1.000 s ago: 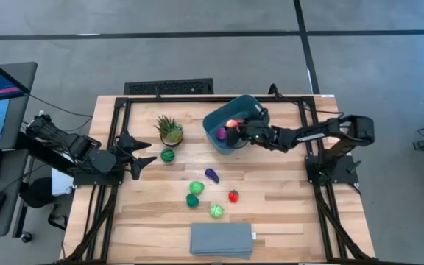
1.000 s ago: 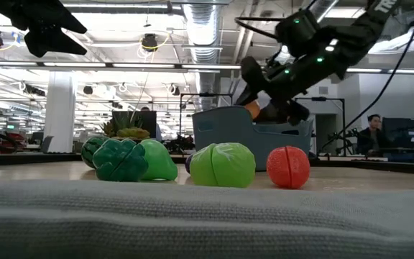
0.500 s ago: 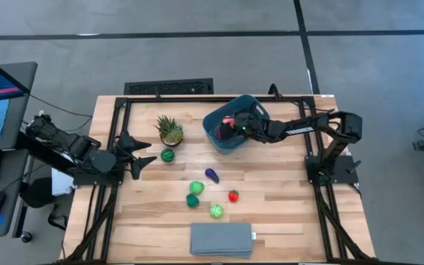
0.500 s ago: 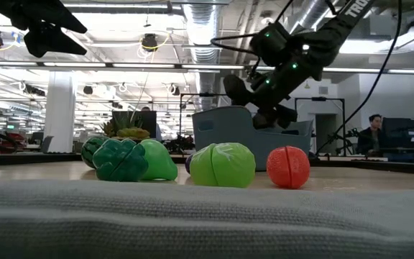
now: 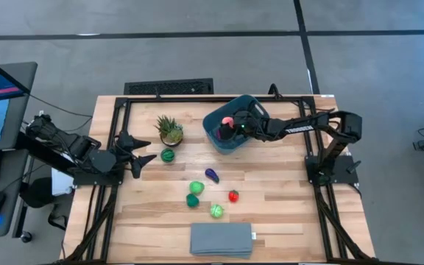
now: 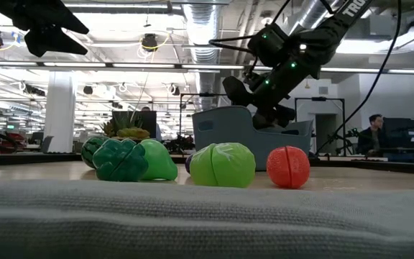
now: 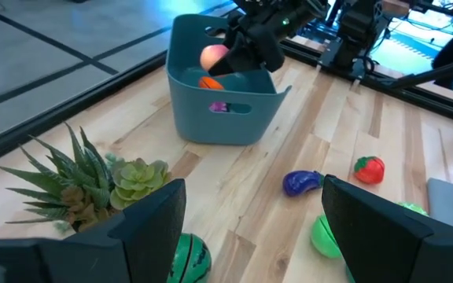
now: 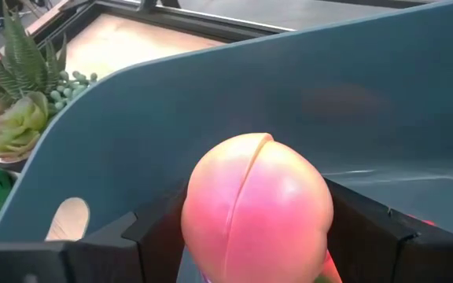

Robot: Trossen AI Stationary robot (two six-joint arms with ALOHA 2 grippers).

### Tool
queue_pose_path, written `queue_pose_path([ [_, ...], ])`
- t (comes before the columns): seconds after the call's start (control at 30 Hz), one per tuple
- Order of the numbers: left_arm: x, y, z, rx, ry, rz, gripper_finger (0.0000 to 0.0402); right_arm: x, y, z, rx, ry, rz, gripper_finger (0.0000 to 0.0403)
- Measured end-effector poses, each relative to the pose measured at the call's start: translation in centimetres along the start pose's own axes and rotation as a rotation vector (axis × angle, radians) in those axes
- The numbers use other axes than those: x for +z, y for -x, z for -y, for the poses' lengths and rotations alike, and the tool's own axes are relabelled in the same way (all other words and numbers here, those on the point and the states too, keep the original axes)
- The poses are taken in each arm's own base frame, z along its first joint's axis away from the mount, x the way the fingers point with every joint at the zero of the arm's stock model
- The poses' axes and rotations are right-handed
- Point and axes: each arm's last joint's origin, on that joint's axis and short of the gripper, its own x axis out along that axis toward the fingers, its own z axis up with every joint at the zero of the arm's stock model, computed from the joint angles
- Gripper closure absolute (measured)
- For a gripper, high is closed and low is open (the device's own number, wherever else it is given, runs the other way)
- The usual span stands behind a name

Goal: Pick and placing Produce into tupperware
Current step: Put the peach into the bin

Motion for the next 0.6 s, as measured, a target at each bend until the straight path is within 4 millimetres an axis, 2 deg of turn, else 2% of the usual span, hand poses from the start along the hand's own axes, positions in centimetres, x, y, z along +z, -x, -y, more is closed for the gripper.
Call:
queue_pose_path([
  [0.37, 0.0, 0.0, 0.01, 0.0, 0.004, 0.0, 0.0116, -0.01, 0.0, -0.03, 0.009, 0.007, -0.004, 0.0117],
  [0.6, 0.0, 0.0, 0.0, 0.0, 0.009, 0.001, 0.0116, -0.03, 0.0, -0.05, 0.013, 0.007, -0.006, 0.0069],
])
